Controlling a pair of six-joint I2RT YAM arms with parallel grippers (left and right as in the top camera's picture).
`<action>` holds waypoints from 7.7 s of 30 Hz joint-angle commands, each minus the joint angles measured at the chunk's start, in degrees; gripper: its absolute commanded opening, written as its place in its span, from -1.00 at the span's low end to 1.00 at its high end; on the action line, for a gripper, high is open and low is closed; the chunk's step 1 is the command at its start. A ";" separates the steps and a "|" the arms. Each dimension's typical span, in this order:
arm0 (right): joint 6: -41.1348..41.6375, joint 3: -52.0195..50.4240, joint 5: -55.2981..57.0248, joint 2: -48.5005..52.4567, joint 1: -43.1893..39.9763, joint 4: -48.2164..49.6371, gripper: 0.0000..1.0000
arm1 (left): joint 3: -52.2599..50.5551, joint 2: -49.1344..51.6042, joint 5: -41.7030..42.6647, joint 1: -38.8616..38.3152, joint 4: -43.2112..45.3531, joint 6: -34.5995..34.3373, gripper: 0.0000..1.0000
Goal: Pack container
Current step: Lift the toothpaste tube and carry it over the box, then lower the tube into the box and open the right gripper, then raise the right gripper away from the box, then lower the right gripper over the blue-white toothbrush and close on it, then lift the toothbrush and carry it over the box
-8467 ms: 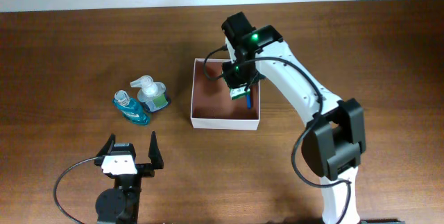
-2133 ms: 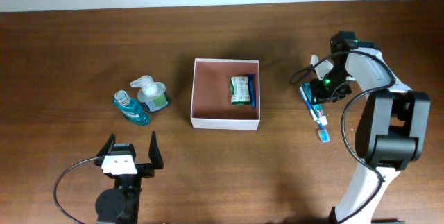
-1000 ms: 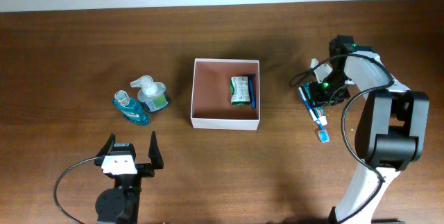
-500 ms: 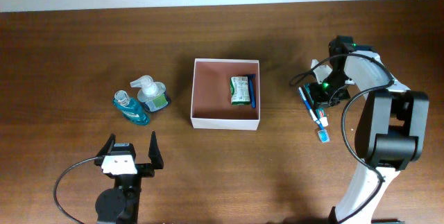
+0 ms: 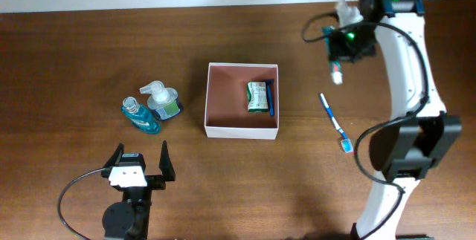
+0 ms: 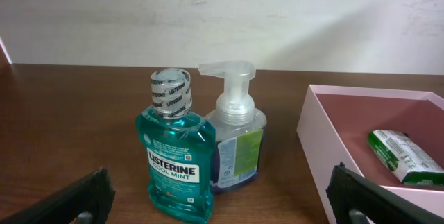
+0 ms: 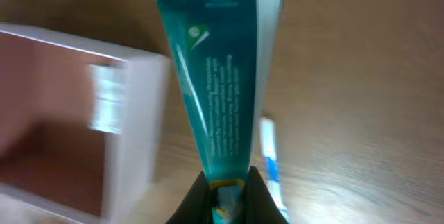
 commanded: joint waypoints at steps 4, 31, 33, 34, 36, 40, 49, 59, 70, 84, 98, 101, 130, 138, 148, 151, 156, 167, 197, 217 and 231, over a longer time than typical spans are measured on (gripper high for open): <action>12.61 1.64 -3.28 -0.13 11.91 -0.33 -0.82 | -0.48 -0.35 0.61 0.35 0.17 -0.11 0.99; 26.12 -15.58 14.99 -0.11 27.76 8.92 -0.82 | -0.48 -0.35 0.61 0.35 0.17 -0.11 0.99; 26.14 -16.15 14.99 -0.11 27.78 10.14 -0.83 | -0.48 -0.35 0.61 0.35 0.17 -0.11 0.99; 26.62 -16.74 15.06 -0.11 27.78 11.04 -0.82 | -0.48 -0.35 0.59 0.35 0.17 -0.11 0.99; 28.76 -17.55 16.28 -0.11 27.78 11.50 -0.85 | -0.48 -0.35 0.61 0.35 0.17 -0.11 0.99; 30.62 -19.76 18.21 -0.11 27.78 12.57 -0.86 | -0.48 -0.35 0.61 0.35 0.17 -0.11 0.99; 30.58 -21.62 18.23 -0.11 27.76 14.36 -0.85 | -0.48 -0.35 0.61 0.35 0.17 -0.11 0.99; 30.34 -21.59 18.16 -0.13 27.78 14.49 -0.07 | -0.48 -0.35 0.61 0.35 0.17 -0.11 0.99; 23.89 -1.81 28.39 -2.64 26.38 -3.26 -0.09 | -0.48 -0.35 0.61 0.35 0.17 -0.11 0.99; -0.07 3.67 17.27 -7.26 9.22 -15.37 -0.03 | -0.48 -0.35 0.61 0.35 0.17 -0.11 0.99; -6.25 -17.07 10.64 -7.23 1.46 -6.34 -0.06 | -0.48 -0.35 0.61 0.35 0.17 -0.11 0.99; -10.19 -23.89 5.01 -7.23 1.46 -1.46 -0.07 | -0.48 -0.35 0.59 0.35 0.17 -0.11 0.99; -9.86 -42.14 12.59 -7.23 -3.39 18.01 -0.43 | -0.48 -0.35 0.61 0.35 0.17 -0.11 0.99; -10.01 -47.98 11.98 -7.23 -3.37 22.71 -0.46 | -0.48 -0.35 0.61 0.35 0.17 -0.11 0.99; -9.99 -53.37 12.00 -7.21 -3.37 28.11 -0.50 | -0.48 -0.35 0.61 0.35 0.17 -0.11 0.99; -9.99 -55.25 11.98 -7.21 -3.37 29.35 -0.57 | -0.48 -0.35 0.61 0.35 0.17 -0.11 0.99; -9.90 -55.43 12.11 -7.23 -3.37 29.27 -0.74 | -0.48 -0.35 0.59 0.35 0.17 -0.11 0.99; -5.79 -48.43 12.39 -7.23 -3.37 24.98 -0.92 | -0.48 -0.35 0.61 0.35 0.17 -0.11 0.99; 9.81 -11.74 4.42 -7.17 19.87 10.95 -0.92 | -0.48 -0.35 0.61 0.35 0.17 -0.11 0.99; 9.84 -13.40 10.25 -1.84 24.90 14.47 -0.92 | -0.48 -0.35 0.61 0.35 0.17 -0.11 0.99; 11.10 -18.32 9.40 -1.84 26.73 13.09 -0.92 | -0.48 -0.35 0.61 0.35 0.17 -0.11 0.99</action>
